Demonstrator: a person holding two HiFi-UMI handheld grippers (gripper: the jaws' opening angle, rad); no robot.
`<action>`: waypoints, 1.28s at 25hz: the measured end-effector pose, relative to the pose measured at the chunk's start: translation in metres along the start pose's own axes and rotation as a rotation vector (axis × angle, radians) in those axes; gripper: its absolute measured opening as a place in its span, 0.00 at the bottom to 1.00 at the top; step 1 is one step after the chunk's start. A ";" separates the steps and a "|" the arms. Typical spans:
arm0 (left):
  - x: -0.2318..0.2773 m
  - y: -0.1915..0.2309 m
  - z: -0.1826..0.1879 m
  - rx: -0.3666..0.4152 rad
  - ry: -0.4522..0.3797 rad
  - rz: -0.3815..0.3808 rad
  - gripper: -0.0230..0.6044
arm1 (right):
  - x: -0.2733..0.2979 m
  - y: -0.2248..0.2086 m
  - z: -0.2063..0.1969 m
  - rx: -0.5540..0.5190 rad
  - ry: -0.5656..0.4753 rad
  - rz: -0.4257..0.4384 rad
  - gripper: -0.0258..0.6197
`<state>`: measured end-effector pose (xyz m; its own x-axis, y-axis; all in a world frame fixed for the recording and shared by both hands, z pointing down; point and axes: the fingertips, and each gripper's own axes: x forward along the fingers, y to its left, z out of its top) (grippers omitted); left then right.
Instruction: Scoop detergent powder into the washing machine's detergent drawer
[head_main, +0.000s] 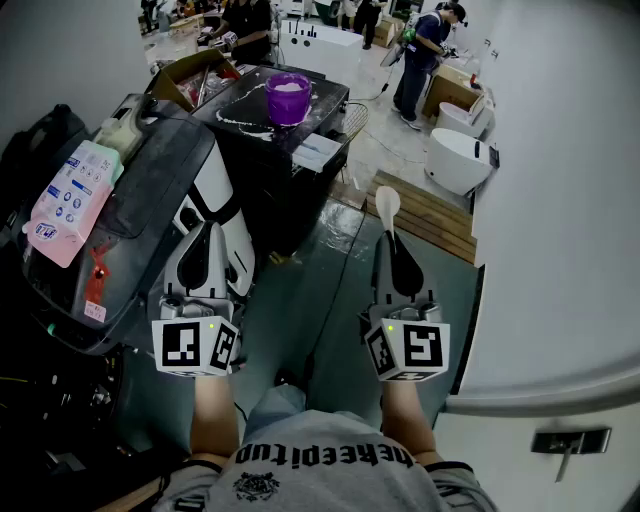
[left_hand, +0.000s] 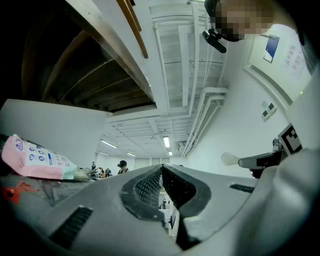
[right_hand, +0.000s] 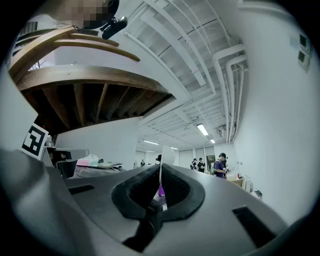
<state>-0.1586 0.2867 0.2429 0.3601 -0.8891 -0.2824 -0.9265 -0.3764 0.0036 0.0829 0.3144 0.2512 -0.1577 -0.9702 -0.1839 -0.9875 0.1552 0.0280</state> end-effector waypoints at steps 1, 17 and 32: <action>-0.001 0.000 0.000 0.000 0.000 -0.001 0.04 | -0.001 0.001 0.000 -0.001 -0.001 0.002 0.05; 0.026 0.015 -0.008 -0.006 0.001 -0.024 0.04 | 0.026 0.007 -0.004 0.004 -0.019 0.006 0.05; 0.074 0.039 -0.016 0.003 -0.020 -0.107 0.04 | 0.077 0.033 -0.010 0.047 -0.086 0.053 0.05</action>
<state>-0.1663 0.2024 0.2381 0.4546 -0.8386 -0.3002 -0.8832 -0.4680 -0.0302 0.0383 0.2425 0.2476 -0.2070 -0.9412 -0.2669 -0.9763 0.2163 -0.0055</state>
